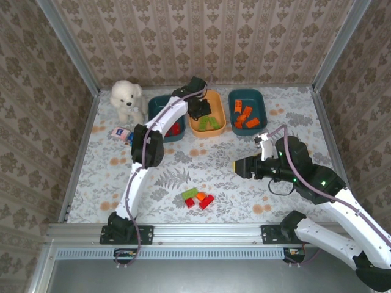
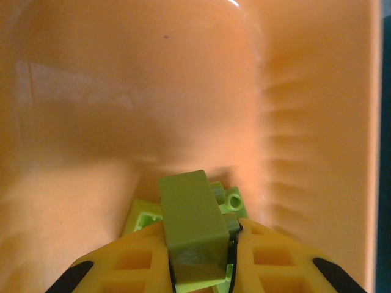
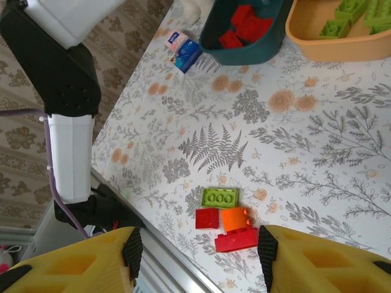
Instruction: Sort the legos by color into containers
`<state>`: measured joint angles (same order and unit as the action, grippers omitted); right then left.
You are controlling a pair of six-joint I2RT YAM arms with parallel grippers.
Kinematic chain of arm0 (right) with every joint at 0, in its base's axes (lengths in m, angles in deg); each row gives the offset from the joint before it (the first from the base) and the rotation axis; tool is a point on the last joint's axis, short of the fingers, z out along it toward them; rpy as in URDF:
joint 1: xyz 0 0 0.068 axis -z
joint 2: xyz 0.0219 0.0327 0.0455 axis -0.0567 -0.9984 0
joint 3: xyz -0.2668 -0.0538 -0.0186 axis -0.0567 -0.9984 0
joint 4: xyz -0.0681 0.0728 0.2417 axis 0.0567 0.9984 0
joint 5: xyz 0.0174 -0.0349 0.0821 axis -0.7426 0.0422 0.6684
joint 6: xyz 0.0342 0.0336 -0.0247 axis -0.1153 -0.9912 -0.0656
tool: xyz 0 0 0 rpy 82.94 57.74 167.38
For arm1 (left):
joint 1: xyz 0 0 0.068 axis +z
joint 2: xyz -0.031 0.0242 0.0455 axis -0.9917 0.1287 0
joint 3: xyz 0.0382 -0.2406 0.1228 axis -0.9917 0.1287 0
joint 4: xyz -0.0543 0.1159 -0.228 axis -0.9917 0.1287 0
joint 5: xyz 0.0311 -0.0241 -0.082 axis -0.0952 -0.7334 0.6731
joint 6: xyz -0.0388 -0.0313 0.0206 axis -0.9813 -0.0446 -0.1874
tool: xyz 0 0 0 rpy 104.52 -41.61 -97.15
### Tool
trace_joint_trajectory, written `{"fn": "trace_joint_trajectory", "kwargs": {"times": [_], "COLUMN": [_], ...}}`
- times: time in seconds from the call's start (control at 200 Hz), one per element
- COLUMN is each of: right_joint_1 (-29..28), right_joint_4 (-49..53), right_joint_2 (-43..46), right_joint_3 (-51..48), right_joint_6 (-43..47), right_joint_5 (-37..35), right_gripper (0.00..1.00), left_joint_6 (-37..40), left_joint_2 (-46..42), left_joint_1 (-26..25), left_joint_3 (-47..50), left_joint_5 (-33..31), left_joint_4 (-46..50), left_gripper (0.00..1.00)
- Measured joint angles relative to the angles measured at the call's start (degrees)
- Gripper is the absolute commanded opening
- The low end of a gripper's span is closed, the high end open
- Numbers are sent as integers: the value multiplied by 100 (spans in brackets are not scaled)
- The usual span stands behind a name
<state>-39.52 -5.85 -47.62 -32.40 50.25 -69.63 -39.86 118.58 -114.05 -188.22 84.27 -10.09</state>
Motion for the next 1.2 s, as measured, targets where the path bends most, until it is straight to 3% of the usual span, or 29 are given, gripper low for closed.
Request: {"fn": "trace_joint_trajectory", "kwargs": {"times": [0.255, 0.385, 0.57, 0.85, 0.995, 1.2], "right_joint_1": [9, 39, 50, -15, -476, -1202], "right_joint_4": [31, 33, 59, 560, 748, 649], "right_joint_2": [13, 11, -120, -914, -1423, -1906], "right_joint_3": [20, 20, 26, 190, 433, 424], "right_joint_6": [-2, -2, 48, 573, 824, 850], "right_joint_5": [-153, -168, -168, -304, -579, -852], "right_gripper": [56, 57, 57, 57, 57, 59], "left_joint_6": [33, 42, -4, -57, -76, -79], "left_joint_2": [114, 116, 118, -63, -1196, -4166], "left_joint_1": [4, 4, 4, 26, 101, 271], "left_joint_3": [-203, -232, -240, -234, 485, 2686], "left_joint_5": [-52, -87, -133, -136, -179, -258], "left_joint_4": [-304, -308, -267, -122, -98, -507], "left_gripper": [24, 38, 66, 72, 73, 71]}}
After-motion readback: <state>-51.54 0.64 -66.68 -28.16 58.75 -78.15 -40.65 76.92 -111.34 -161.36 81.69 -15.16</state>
